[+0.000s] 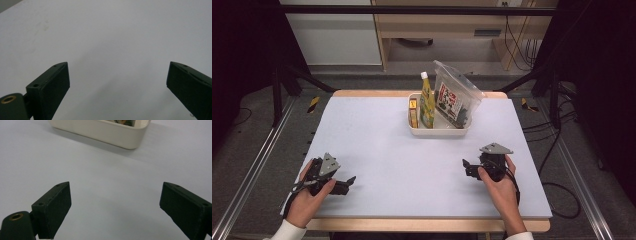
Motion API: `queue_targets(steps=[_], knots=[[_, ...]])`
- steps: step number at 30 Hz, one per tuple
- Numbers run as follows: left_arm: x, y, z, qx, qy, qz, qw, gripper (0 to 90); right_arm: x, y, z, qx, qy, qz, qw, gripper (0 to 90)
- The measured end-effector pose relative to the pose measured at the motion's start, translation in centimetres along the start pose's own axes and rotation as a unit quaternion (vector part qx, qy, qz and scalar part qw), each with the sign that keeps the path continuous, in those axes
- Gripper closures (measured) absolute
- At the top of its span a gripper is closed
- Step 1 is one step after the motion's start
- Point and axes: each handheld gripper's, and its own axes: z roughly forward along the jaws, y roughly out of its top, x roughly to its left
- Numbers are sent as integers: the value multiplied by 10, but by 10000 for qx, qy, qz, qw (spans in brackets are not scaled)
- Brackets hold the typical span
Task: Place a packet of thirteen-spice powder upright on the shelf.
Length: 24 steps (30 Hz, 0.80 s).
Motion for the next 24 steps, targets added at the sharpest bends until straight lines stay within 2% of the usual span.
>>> queue_targets(steps=[6, 14, 18, 24], knots=[[0, -1, 0, 37, 21, 6, 10000, 44, -13, -6, -1, -36, -62, 134, 9999, 109], [3, -2, 2, 67, 83, -124, 9999, 44, -28, -16, -1, -18, -152, 338, 9993, 111], [4, -3, 2, 112, 95, -169, 9997, 44, -32, -19, -1, 18, -174, 446, 9989, 108], [6, -4, 1, 135, 110, -216, 9996, 44, -34, -26, -1, 211, -197, 607, 9977, 93]])
